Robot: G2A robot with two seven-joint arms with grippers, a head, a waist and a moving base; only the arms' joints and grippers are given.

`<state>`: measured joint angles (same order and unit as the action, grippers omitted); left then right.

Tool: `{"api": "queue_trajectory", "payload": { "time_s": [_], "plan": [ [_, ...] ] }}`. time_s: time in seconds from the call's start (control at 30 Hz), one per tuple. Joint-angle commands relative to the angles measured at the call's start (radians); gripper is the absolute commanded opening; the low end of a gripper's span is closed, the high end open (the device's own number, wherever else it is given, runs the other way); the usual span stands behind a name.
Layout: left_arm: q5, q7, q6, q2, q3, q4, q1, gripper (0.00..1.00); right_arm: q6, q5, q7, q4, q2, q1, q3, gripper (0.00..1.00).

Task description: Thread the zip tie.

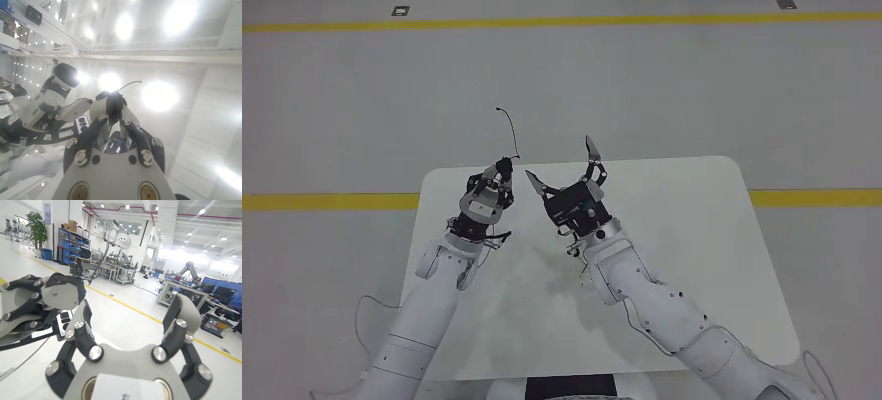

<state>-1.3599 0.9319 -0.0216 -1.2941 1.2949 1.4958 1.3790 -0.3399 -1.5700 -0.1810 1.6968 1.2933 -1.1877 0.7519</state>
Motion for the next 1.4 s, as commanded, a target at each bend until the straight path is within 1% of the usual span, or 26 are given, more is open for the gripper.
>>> {"api": "queue_trajectory", "payload": {
  "time_s": [0.0, 0.07, 0.23, 0.3, 0.37, 0.4, 0.6, 0.7, 0.83, 0.93, 0.97, 1.0, 1.03, 1.07, 1.1, 1.13, 1.2, 1.23, 1.37],
  "plan": [
    [-0.017, -0.019, 0.007, -0.001, -0.003, 0.003, 0.004, 0.0, 0.0, 0.0, 0.0, 0.0, 0.0, 0.0, 0.0, 1.0],
    [-0.067, -0.049, 0.024, -0.004, -0.004, 0.017, 0.009, 0.0, 0.003, 0.0, 0.0, -0.001, 0.0, -0.006, 0.01, 1.0],
    [-0.117, -0.106, 0.062, -0.004, 0.009, 0.041, 0.026, 0.0, 0.008, 0.0, -0.015, -0.011, -0.004, 0.005, 0.013, 1.0],
    [-0.114, -0.114, 0.072, -0.003, 0.013, 0.044, 0.032, 0.0, 0.013, 0.0, -0.021, -0.011, -0.005, 0.006, 0.009, 1.0],
    [-0.132, -0.121, 0.098, -0.002, 0.013, 0.046, 0.039, 0.0, 0.013, 0.0, -0.021, -0.011, -0.005, 0.006, 0.009, 1.0],
    [-0.137, -0.124, 0.103, -0.002, 0.014, 0.048, 0.041, 0.0, 0.013, 0.0, -0.021, -0.011, -0.005, 0.006, 0.009, 1.0],
    [-0.137, -0.124, 0.103, -0.002, 0.014, 0.048, 0.041, 0.0, 0.015, 0.0, -0.021, -0.01, -0.005, 0.005, 0.01, 1.0],
    [-0.137, -0.124, 0.103, -0.002, 0.014, 0.048, 0.041, 0.0, 0.039, 0.0, -0.028, -0.005, -0.005, 0.003, 0.017, 1.0],
    [-0.137, -0.124, 0.103, -0.002, 0.014, 0.048, 0.041, 0.0, 0.055, 0.0, -0.03, -0.018, -0.004, 0.013, -0.001, 1.0],
    [-0.137, -0.124, 0.103, -0.002, 0.014, 0.048, 0.041, 0.0, 0.049, 0.0, -0.026, -0.023, -0.002, 0.023, -0.017, 1.0],
    [-0.137, -0.124, 0.103, -0.002, 0.014, 0.048, 0.041, 0.0, 0.046, 0.0, -0.024, -0.026, -0.002, 0.027, -0.022, 0.98],
    [-0.137, -0.124, 0.103, -0.002, 0.014, 0.048, 0.041, 0.0, 0.043, 0.0, -0.023, -0.028, -0.001, 0.03, -0.027, 0.79],
    [-0.137, -0.124, 0.103, -0.002, 0.014, 0.048, 0.041, 0.0, 0.035, 0.0, -0.022, -0.031, 0.0, 0.035, -0.032, 0.69],
    [-0.137, -0.124, 0.103, -0.002, 0.014, 0.048, 0.041, 0.0, 0.027, 0.0, -0.023, -0.032, 0.001, 0.039, -0.035, 0.62],
    [-0.137, -0.124, 0.103, -0.002, 0.014, 0.048, 0.041, 0.0, 0.021, 0.0, -0.024, -0.034, 0.003, 0.042, -0.039, 0.49],
    [-0.137, -0.124, 0.103, -0.002, 0.014, 0.048, 0.041, 0.0, 0.016, 0.0, -0.025, -0.037, 0.005, 0.047, -0.043, 0.48],
    [-0.137, -0.124, 0.103, -0.002, 0.014, 0.048, 0.041, 0.0, 0.013, 0.0, -0.026, -0.04, 0.008, 0.052, -0.049, 0.43],
    [-0.137, -0.124, 0.103, -0.002, 0.014, 0.048, 0.041, 0.0, 0.012, 0.0, -0.026, -0.041, 0.009, 0.054, -0.052, 0.39],
    [-0.137, -0.124, 0.103, -0.002, 0.014, 0.048, 0.041, 0.0, 0.016, 0.0, -0.026, -0.048, 0.016, 0.057, -0.062, 0.33]
  ]
}}
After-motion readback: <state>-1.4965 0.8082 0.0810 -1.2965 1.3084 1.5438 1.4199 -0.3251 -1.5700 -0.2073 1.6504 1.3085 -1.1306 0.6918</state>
